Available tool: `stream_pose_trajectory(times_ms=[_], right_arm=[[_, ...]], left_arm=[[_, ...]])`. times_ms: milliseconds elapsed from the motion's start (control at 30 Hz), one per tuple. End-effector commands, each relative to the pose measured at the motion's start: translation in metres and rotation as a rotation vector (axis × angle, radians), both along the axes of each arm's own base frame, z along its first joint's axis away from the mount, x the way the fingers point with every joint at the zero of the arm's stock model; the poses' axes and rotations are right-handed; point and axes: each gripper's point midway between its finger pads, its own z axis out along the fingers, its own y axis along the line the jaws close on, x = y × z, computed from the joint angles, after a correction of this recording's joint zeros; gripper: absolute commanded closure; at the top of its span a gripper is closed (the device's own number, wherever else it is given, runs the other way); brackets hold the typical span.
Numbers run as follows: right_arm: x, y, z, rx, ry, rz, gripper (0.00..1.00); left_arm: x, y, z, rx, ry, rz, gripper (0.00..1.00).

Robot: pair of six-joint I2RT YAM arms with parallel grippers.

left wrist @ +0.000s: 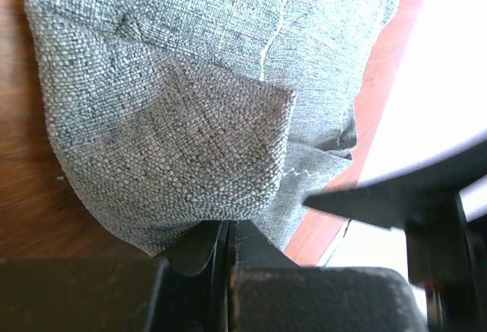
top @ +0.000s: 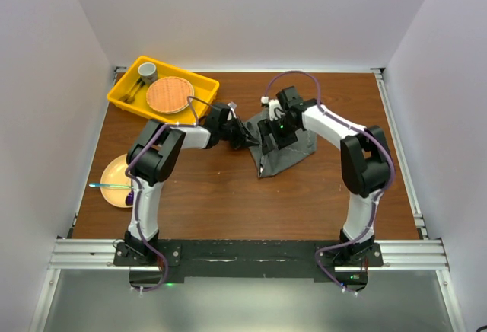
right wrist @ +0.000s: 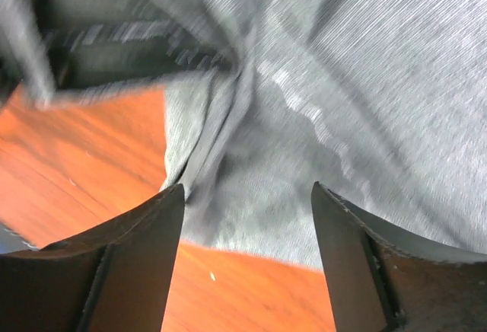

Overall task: Fold the napkin, place the utensils inside, and roll it up
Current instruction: Roll the napkin with the utensil

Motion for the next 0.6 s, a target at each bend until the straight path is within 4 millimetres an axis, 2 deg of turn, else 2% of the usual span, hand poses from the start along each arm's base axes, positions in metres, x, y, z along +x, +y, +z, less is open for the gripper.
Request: stream_pose_trajectory(times_ms=[0, 233, 367, 400, 467, 567], right_arm=[[-0.012, 0.004, 0.011, -0.156, -0.19, 0.108, 0.27], [-0.026, 0.02, 0.009, -0.229, -0.275, 0.158, 0.23], [-0.033, 0.032, -0.004, -0.245, -0.255, 0.193, 0.15], [-0.032, 0.035, -0.005, -0.258, -0.264, 0.194, 0.09], [-0.032, 0.037, -0.012, -0.297, -0.271, 0.201, 0.1], [-0.03, 0.048, -0.009, -0.301, -0.298, 0.202, 0.13]], left_arm=[[-0.04, 0.056, -0.092, 0.235, 0.283, 0.081, 1.0], [-0.042, 0.054, -0.089, 0.225, 0.286, 0.072, 1.0], [-0.04, 0.053, -0.087, 0.222, 0.283, 0.077, 1.0], [-0.039, 0.053, -0.086, 0.219, 0.282, 0.079, 1.0], [-0.039, 0.053, -0.086, 0.217, 0.284, 0.082, 1.0], [-0.039, 0.053, -0.086, 0.218, 0.286, 0.086, 1.0]])
